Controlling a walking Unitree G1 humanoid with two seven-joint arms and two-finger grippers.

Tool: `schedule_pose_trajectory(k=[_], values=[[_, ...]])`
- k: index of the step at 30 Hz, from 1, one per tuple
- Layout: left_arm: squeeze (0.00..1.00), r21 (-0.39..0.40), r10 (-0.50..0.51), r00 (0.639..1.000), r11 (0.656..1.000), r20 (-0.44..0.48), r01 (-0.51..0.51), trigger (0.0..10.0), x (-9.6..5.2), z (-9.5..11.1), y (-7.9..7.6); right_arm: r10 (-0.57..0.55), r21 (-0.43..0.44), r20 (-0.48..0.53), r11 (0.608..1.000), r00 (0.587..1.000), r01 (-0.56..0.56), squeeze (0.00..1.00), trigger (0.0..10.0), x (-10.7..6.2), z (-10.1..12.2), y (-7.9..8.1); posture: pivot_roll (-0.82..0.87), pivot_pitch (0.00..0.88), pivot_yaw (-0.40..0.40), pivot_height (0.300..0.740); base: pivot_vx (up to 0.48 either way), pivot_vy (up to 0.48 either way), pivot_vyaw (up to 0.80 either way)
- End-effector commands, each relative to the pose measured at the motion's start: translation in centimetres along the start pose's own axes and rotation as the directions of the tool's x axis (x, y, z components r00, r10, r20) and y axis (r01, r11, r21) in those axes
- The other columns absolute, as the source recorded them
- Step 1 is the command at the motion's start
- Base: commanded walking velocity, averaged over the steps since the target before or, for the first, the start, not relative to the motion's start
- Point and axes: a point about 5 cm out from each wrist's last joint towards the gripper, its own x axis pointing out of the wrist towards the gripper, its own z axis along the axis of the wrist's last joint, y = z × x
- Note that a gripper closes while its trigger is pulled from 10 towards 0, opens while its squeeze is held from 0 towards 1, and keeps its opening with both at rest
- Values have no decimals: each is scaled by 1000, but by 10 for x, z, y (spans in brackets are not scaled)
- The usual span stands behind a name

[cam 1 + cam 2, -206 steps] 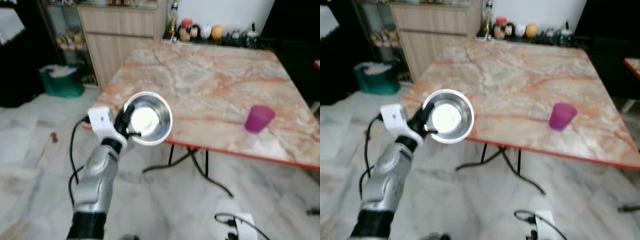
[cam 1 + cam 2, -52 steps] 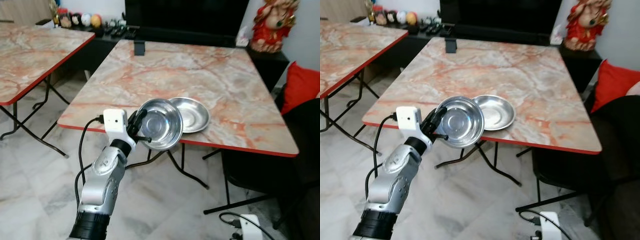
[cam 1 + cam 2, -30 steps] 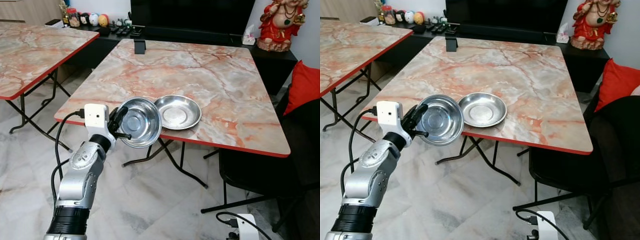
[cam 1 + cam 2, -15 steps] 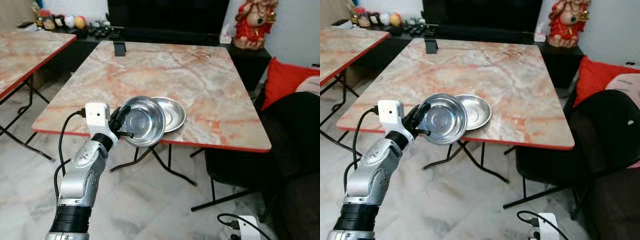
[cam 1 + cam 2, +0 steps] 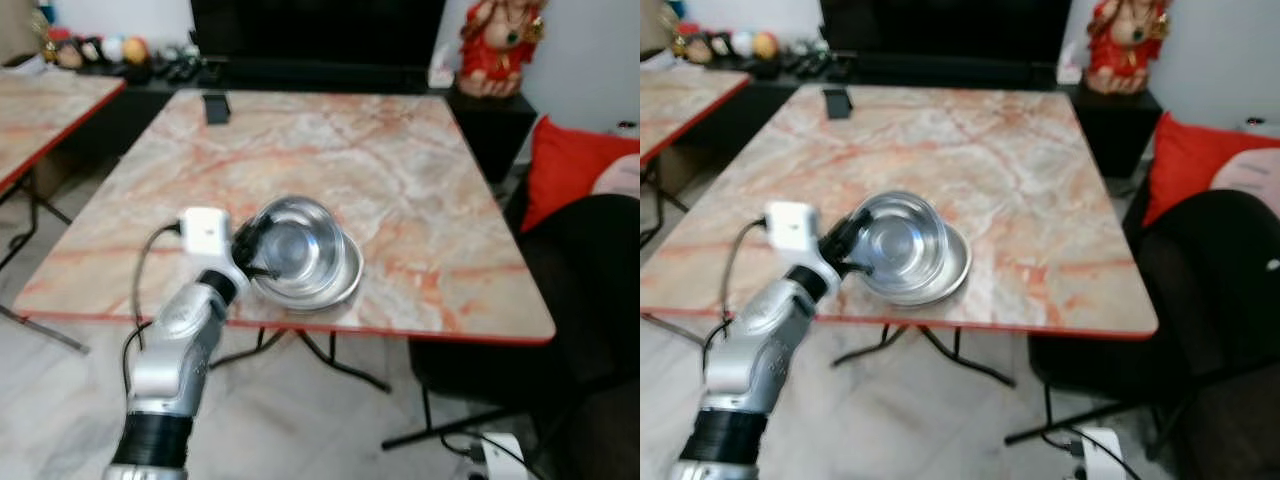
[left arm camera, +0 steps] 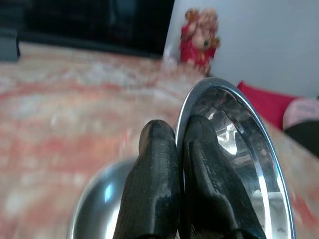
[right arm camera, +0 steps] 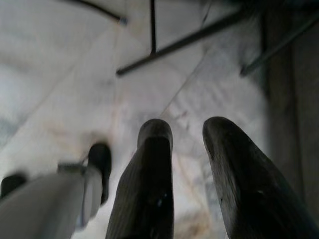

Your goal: Setting the table

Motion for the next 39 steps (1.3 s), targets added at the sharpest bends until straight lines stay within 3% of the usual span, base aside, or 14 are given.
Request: schedule_pose_trajectory(k=[1,24,31,33,34,39], values=[[0,9,24,1000,1000,6,-24,10000,-3,4,7,15,4,13,1000,1000,-15,0,10000,1,4,6,102,0,-58,740,322,0,-650],[0,-27,59,998,998,-36,-60,10000,-1,-5,3,23,5,22,1000,1000,-23,0,10000,1,5,6,93,0,-55,740,25,0,0],[0,7,120,984,993,-134,-120,10000,-3,-19,11,29,6,18,1000,999,-29,0,10000,1,4,7,92,0,-56,740,0,0,0],[0,-20,153,978,987,-141,-158,10000,-4,-19,15,30,4,16,1000,999,-30,0,10000,1,4,7,92,0,-56,740,0,0,0],[0,-70,184,972,978,-145,-196,10000,-4,-19,20,32,1,13,999,999,-32,0,10000,1,3,7,92,0,-56,740,0,0,0],[0,-123,213,965,965,-154,-233,10000,-3,-20,22,33,-1,13,999,999,-33,0,10000,1,3,7,92,0,-57,740,0,0,0]])
